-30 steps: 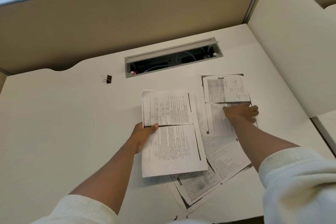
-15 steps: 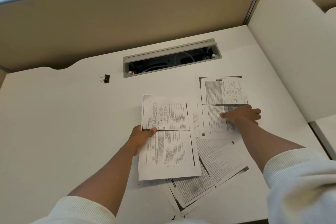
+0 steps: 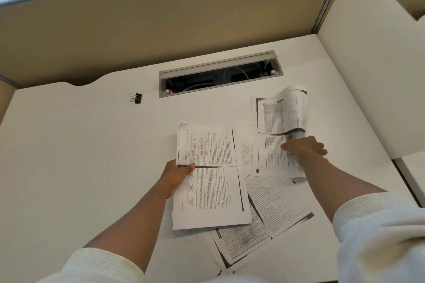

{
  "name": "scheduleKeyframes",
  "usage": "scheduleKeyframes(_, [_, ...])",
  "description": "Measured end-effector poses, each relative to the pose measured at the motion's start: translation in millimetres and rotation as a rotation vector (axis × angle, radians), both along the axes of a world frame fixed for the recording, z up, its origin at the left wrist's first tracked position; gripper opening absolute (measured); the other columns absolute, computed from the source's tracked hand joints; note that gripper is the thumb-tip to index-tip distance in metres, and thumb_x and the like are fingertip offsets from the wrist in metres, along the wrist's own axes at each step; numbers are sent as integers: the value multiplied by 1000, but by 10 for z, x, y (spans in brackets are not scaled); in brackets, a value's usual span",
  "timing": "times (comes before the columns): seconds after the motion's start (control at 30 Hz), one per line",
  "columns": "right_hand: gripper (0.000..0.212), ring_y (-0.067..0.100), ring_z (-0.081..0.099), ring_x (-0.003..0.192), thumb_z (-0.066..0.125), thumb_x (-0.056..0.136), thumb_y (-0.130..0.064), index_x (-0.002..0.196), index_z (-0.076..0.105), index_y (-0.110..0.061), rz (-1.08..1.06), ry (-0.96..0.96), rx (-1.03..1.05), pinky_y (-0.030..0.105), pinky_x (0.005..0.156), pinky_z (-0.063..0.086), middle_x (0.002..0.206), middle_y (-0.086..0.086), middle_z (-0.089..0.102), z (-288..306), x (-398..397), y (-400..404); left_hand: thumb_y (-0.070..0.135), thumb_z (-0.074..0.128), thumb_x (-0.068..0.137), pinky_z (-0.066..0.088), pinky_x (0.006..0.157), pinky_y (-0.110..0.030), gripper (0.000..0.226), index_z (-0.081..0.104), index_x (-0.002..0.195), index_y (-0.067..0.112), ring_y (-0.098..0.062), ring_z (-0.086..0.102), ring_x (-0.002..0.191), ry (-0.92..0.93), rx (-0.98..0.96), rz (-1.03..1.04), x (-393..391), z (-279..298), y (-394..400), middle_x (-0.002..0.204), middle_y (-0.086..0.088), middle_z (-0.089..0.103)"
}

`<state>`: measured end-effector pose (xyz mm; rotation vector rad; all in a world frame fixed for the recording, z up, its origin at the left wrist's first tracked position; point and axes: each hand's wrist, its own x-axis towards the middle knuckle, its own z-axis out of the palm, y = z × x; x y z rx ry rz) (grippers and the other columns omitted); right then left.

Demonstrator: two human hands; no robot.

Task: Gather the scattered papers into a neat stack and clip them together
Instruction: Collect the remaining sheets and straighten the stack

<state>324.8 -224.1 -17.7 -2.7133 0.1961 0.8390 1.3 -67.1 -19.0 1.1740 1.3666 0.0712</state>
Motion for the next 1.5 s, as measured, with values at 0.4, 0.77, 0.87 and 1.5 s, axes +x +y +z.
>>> scheduleKeyframes(0.4, [48, 36, 70, 100, 80, 75, -7, 120, 64, -3, -242, 559, 1085, 59, 84, 54, 112, 18, 71, 213, -174, 100, 17, 70, 92, 53, 99, -47, 31, 65, 122, 11, -28, 69, 106, 29, 9, 8, -26, -20, -1, 115, -7, 72])
scheduleKeyframes(0.77, [37, 31, 73, 83, 83, 71, -6, 104, 68, -1, 230, 616, 736, 45, 75, 61, 101, 18, 74, 224, -616, 172, 17, 72, 91, 56, 95, -49, 29, 68, 118, 8, -29, 72, 101, -9, -34, 29, -24, 2, 16, 112, -12, 75])
scheduleKeyframes(0.87, [27, 13, 67, 61, 81, 76, -13, 93, 63, -2, 261, 545, 661, 24, 49, 53, 90, 15, 71, 202, -737, 175, 21, 72, 91, 55, 97, -50, 30, 68, 118, 7, -29, 71, 101, 6, -26, 30, -19, 16, 25, 110, -11, 75])
scheduleKeyframes(1.5, [18, 26, 71, 72, 77, 79, -3, 76, 59, -6, 551, 769, 371, 34, 67, 60, 85, 18, 74, 71, -842, 167, 24, 78, 86, 52, 101, -49, 40, 67, 122, 10, -27, 69, 108, -65, -41, 25, 33, 28, 20, 116, -9, 73])
